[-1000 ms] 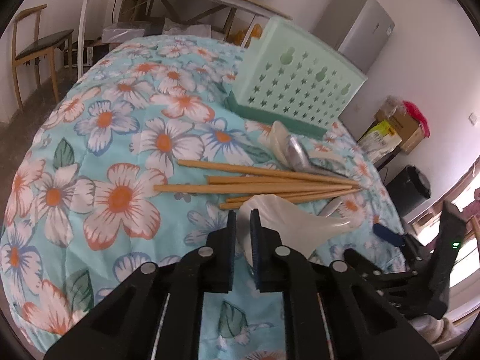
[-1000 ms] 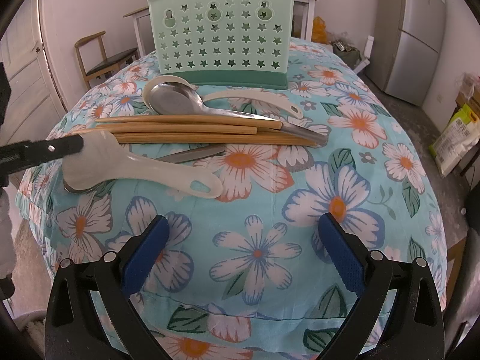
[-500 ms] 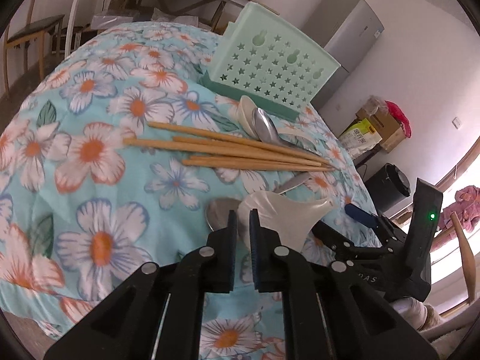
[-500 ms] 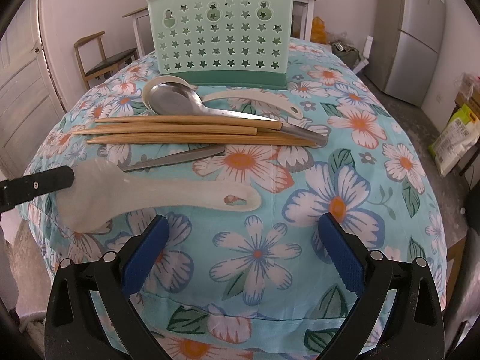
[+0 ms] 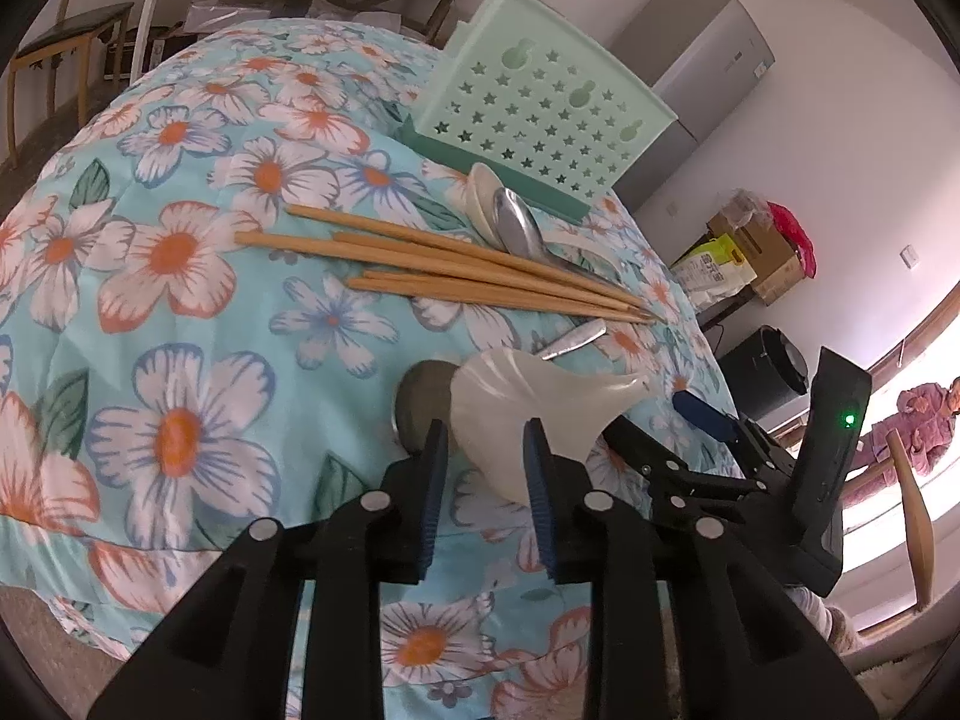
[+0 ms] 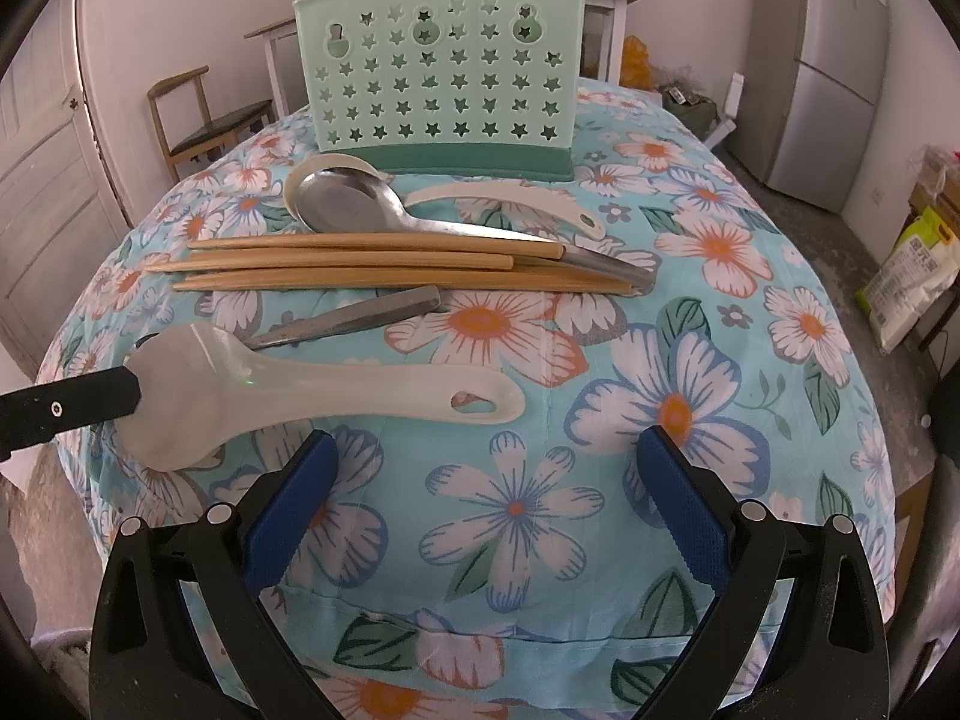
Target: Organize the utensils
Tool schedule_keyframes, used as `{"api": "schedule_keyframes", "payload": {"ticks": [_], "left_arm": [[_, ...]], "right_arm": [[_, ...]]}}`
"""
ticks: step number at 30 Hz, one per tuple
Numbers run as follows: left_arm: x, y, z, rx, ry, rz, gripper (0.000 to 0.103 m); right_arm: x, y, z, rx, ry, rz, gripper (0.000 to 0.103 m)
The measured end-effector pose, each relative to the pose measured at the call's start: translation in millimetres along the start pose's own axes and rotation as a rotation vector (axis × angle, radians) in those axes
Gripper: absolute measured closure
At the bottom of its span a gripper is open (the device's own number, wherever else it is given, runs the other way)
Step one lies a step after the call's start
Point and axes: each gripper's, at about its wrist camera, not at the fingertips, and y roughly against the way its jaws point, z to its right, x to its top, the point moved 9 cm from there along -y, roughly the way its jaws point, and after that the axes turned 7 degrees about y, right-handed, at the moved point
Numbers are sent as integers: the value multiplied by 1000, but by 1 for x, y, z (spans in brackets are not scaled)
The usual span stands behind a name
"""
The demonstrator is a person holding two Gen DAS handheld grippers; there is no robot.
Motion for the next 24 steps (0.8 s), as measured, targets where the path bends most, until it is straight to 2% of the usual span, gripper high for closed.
{"api": "schedule_keyframes", "payload": {"ticks": [9,11,14,20,24], "left_arm": [[9,-19,3,28,13,-10,78],[10,-20,3,60,-3,-4,87],[11,-16,2,50,9,11,91],[20,19,17,-34,-4,97,100],[32,59,20,-74,-12,165,101]], "right_arm": [[2,0,0,-6,-7,10,8],[3,0,1,-6,-9,12,8],[2,1,0,-9,-10,15,8],[3,1,-1,-9,-9,20,8],[3,1,-1,-4,6,20,8]]}}
